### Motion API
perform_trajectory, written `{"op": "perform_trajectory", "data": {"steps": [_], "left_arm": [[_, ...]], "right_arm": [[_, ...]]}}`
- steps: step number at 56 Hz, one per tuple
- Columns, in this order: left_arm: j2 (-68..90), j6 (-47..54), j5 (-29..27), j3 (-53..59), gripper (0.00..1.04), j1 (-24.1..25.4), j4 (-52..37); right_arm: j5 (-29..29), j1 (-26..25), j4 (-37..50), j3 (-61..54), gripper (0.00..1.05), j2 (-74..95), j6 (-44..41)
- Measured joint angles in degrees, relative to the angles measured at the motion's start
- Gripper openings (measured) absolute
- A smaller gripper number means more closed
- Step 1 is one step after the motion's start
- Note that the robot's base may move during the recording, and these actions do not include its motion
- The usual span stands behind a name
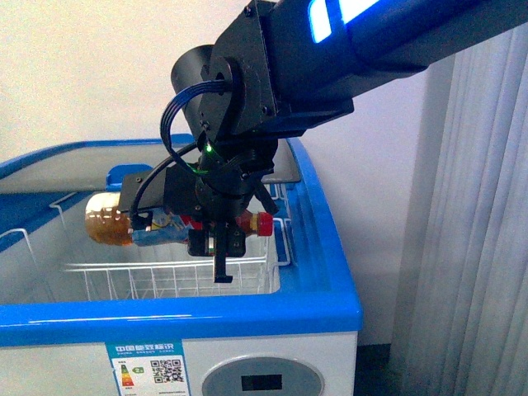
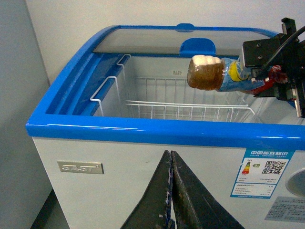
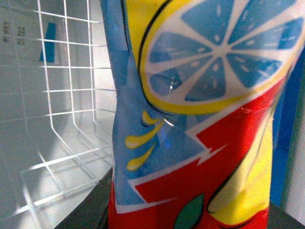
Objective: Put drink in fridge
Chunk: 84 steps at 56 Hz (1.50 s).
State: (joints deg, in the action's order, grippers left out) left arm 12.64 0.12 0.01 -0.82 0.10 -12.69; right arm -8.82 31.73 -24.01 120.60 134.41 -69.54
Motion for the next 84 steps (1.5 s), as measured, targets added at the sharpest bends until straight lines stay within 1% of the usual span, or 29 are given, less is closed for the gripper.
{"op": "perform_trajectory", "data": {"steps": [6, 10, 11, 14, 16, 24, 28, 34, 39, 40, 43, 44, 46, 48, 49, 51, 52, 55, 58, 61, 64, 72, 76, 77, 80, 84], "left_arm": [[-1.55, 0.00, -0.02, 0.00, 0.03, 0.00, 1.57], [-2.32, 0.02, 0.00, 0.00, 0.03, 0.00, 2.34], [-3.08, 0.02, 0.00, -0.02, 0.03, 0.00, 3.10], [-7.72, 0.02, 0.04, -0.02, 0.03, 0.00, 9.62], [-10.45, 0.02, 0.02, -0.02, 0.03, 0.00, 11.87], [-12.09, -0.02, 0.02, -0.02, 0.03, 0.00, 12.50], [-12.24, 0.00, 0.02, -0.02, 0.14, 0.00, 12.52], [-12.28, 0.00, 0.00, -0.02, 0.26, 0.00, 12.59], [-12.28, 0.00, 0.00, -0.02, 0.44, 0.00, 12.61], [-12.28, 0.00, 0.00, -0.02, 0.47, 0.00, 12.61], [-12.28, 0.00, 0.00, -0.02, 0.58, 0.00, 12.61], [-12.28, 0.00, 0.00, -0.02, 0.61, 0.00, 12.61], [-12.28, 0.00, 0.00, -0.02, 0.65, 0.00, 12.61], [-12.28, 0.00, 0.00, -0.02, 0.72, 0.00, 12.61], [-12.28, 0.00, 0.00, -0.02, 0.75, 0.00, 12.61], [-12.28, 0.00, 0.00, -0.02, 0.83, 0.00, 12.61], [-12.28, 0.00, 0.00, -0.02, 0.88, 0.00, 12.61], [-12.28, 0.02, 0.00, -0.02, 0.98, 0.00, 12.63], [-12.28, 0.00, 0.00, -0.02, 0.96, 0.00, 12.63], [-12.28, 0.00, 0.00, -0.02, 0.97, 0.00, 12.63], [-12.28, 0.00, 0.04, -0.02, 0.97, 0.00, 12.63], [-12.28, 0.00, 0.00, -0.02, 0.97, 0.00, 12.66], [-12.28, 0.00, 0.00, -0.02, 0.97, 0.00, 12.66], [-12.28, 0.00, 0.00, -0.02, 0.97, 0.00, 12.66], [-12.28, 0.00, 0.02, -0.02, 0.97, 0.00, 12.66], [-12.28, 0.00, 0.00, -0.02, 0.97, 0.00, 12.66]], "right_arm": [[-0.24, -0.26, 0.68, 1.40, 0.44, 1.73, -1.20], [-0.72, -0.31, 2.89, 1.25, 0.44, 2.36, -2.21], [-0.90, -0.31, 3.96, 1.01, 0.44, 2.58, -2.36], [-1.84, -0.26, 8.35, -0.42, 0.44, 2.86, -2.78], [-2.05, -0.24, 9.94, -1.22, 0.44, 2.91, -2.73], [-2.21, 0.15, 12.92, -5.53, 0.44, 2.82, -3.43], [-2.32, 0.11, 13.86, -6.99, 0.44, 2.82, -3.41], [-2.43, 0.02, 15.02, -8.94, 0.44, 2.82, -3.93], [-2.08, 0.04, 16.52, -10.21, 0.44, 2.60, -3.87], [-1.86, 0.04, 16.90, -10.69, 0.50, 2.36, -3.82], [-1.22, 0.02, 17.27, -11.17, 0.62, 1.99, -3.80], [-1.14, 0.02, 17.38, -11.26, 0.63, 1.92, -3.82], [-0.94, 0.02, 17.53, -11.39, 0.67, 1.84, -3.78], [-0.17, -0.02, 17.86, -11.61, 0.74, 1.53, -4.04], [0.72, -0.09, 18.08, -11.69, 0.79, 1.18, -4.59], [2.47, -0.20, 18.56, -11.76, 0.86, 0.70, -5.57], [2.71, -0.20, 18.82, -11.98, 0.89, 0.44, -6.03], [3.72, -0.24, 19.04, -12.11, 0.98, 0.15, -5.97], [4.61, -0.55, 17.73, -11.54, 0.97, -0.90, -5.07], [7.23, -0.83, 14.75, -9.86, 0.97, -2.80, -1.55], [7.98, -0.74, 12.46, -8.04, 0.97, -4.22, 1.40], [12.02, -0.85, 3.96, -1.57, 0.97, -8.83, 12.09], [16.00, -1.33, -0.76, -0.70, 0.97, -12.52, 20.70], [16.46, -1.46, -0.94, -0.90, 0.97, -13.03, 21.14], [18.18, -2.29, -0.63, -2.54, 0.97, -15.67, 25.99], [18.53, -3.72, 1.55, -6.10, 0.97, -19.37, 30.62]]}}
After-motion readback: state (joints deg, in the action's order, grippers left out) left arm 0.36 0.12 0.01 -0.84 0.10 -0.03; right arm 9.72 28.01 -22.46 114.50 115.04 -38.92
